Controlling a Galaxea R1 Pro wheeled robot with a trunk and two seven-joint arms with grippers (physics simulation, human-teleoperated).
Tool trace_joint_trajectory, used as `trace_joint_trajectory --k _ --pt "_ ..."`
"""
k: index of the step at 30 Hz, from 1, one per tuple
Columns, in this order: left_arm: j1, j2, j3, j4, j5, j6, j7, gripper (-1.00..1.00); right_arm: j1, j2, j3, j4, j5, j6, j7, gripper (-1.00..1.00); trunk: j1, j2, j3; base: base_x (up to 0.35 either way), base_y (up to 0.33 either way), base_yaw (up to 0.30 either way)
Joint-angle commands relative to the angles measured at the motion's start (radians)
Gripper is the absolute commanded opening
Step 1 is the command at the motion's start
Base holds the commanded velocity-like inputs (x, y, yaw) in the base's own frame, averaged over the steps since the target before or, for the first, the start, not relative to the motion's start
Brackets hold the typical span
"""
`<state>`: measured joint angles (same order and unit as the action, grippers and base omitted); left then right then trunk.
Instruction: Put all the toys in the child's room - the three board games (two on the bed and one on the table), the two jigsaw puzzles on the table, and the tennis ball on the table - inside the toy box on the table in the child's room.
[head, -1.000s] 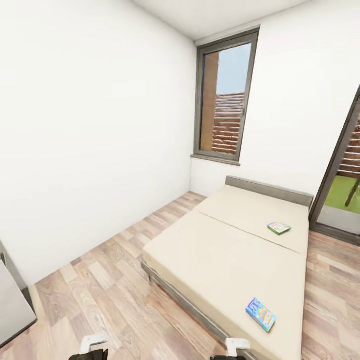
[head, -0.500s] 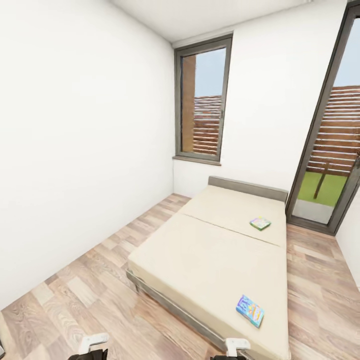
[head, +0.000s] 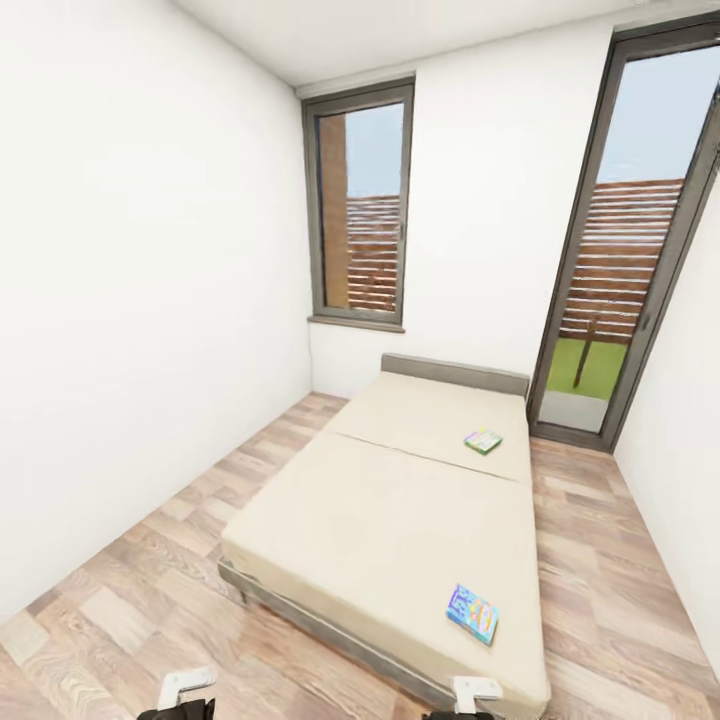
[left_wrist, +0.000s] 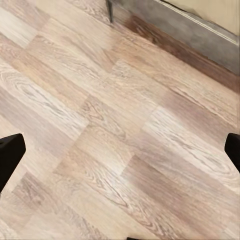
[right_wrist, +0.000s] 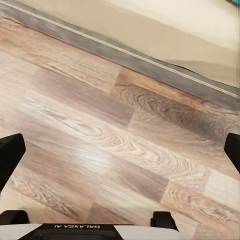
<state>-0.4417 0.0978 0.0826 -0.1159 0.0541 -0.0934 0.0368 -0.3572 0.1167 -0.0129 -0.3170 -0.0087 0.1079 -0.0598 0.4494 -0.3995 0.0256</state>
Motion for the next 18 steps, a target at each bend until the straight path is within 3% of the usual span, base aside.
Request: trace_joint_trajectory --k 1,8,18 --pt "0.000 0.000 0.005 0.001 0.006 -0.003 -0.001 1.00 0.000 -0.001 -0.002 -0.001 -0.001 0.006 -0.003 1.00 0.001 -0.001 0.000 0.154 0.209 -0.267" --pt "0.000 0.000 0.005 0.001 0.006 -0.003 -0.001 1.00 0.000 -0.003 -0.004 0.000 -0.003 0.006 -0.002 1.00 0.001 -0.001 0.002 0.216 0.190 -0.273" --pt "0.000 0.001 0.005 0.001 0.006 -0.003 -0.002 1.00 0.000 -0.004 -0.005 0.001 -0.005 0.007 -0.002 1.00 0.001 -0.001 0.003 0.080 0.023 -0.277"
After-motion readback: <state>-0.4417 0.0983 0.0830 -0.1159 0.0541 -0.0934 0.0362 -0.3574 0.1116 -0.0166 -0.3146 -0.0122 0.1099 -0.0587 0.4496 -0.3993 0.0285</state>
